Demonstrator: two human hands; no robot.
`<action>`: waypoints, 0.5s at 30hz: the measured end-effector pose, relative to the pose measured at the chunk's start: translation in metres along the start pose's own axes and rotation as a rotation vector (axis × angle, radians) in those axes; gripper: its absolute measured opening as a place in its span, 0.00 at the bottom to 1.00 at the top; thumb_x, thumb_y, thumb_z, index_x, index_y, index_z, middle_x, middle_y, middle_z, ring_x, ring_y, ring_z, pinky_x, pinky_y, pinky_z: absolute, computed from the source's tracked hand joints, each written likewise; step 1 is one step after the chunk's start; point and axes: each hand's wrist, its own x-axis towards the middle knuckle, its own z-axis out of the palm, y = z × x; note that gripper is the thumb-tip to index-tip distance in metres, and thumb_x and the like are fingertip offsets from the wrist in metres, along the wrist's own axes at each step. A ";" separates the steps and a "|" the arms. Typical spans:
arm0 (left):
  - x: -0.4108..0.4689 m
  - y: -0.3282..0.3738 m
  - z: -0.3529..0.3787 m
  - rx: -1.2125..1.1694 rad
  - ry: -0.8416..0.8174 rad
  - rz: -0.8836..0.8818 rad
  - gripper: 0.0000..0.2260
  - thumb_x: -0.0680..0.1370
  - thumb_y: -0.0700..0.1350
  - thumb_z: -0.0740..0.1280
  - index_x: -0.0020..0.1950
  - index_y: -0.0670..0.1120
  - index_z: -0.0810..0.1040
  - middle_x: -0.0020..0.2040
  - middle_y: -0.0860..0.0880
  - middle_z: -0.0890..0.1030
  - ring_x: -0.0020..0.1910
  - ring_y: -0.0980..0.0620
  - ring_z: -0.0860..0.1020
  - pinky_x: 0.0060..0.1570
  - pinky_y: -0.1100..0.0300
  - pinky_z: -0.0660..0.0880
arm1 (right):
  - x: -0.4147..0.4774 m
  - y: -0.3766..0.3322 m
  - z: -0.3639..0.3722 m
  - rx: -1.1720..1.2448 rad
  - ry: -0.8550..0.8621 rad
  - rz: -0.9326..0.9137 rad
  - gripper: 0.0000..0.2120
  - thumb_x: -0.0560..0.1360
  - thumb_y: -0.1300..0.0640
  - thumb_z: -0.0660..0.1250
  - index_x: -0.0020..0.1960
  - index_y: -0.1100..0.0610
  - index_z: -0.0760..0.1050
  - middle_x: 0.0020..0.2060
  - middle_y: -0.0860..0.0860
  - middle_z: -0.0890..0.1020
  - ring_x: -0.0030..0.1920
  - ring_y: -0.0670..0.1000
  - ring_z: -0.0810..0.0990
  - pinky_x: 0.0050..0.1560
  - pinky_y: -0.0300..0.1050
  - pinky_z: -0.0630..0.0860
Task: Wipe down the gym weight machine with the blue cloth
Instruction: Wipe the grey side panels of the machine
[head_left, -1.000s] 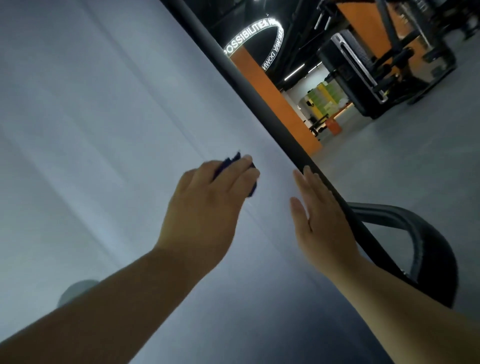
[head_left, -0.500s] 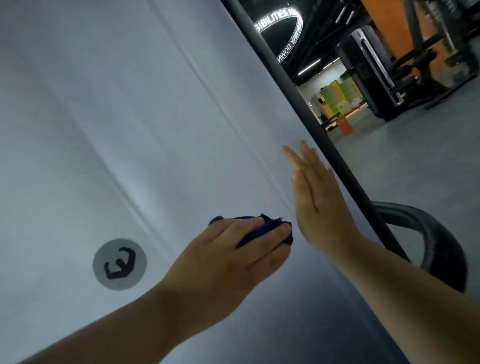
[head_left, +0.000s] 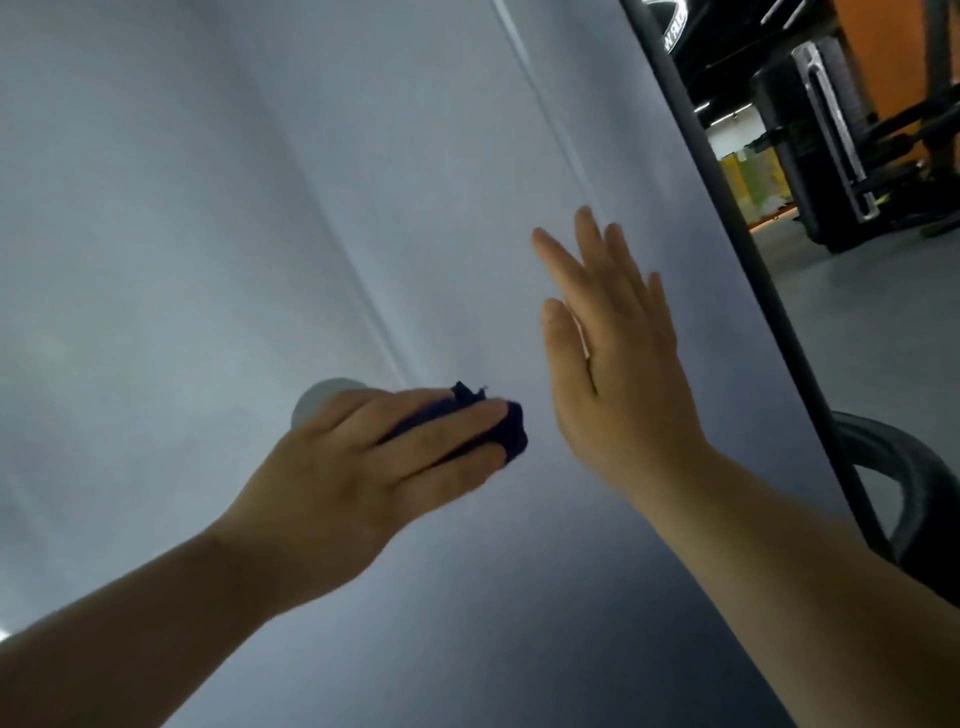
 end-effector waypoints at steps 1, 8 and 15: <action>-0.003 -0.012 -0.002 0.016 0.043 -0.091 0.24 0.78 0.34 0.60 0.72 0.50 0.68 0.74 0.52 0.68 0.66 0.44 0.73 0.62 0.52 0.68 | 0.000 -0.010 0.005 0.014 -0.002 -0.030 0.24 0.83 0.47 0.45 0.78 0.46 0.58 0.79 0.48 0.54 0.79 0.46 0.46 0.78 0.50 0.41; -0.026 0.017 0.009 -0.010 0.234 -0.416 0.15 0.81 0.41 0.65 0.67 0.51 0.71 0.72 0.52 0.71 0.62 0.42 0.74 0.59 0.47 0.71 | -0.011 -0.034 0.031 -0.089 -0.031 -0.086 0.23 0.83 0.49 0.46 0.77 0.47 0.63 0.79 0.49 0.57 0.79 0.50 0.48 0.77 0.55 0.39; -0.060 -0.005 -0.008 0.037 0.102 -0.224 0.22 0.80 0.37 0.62 0.72 0.52 0.67 0.74 0.53 0.67 0.64 0.44 0.72 0.60 0.51 0.69 | -0.020 -0.058 0.047 -0.049 -0.034 -0.140 0.22 0.83 0.51 0.49 0.76 0.49 0.64 0.79 0.50 0.58 0.79 0.51 0.49 0.77 0.57 0.41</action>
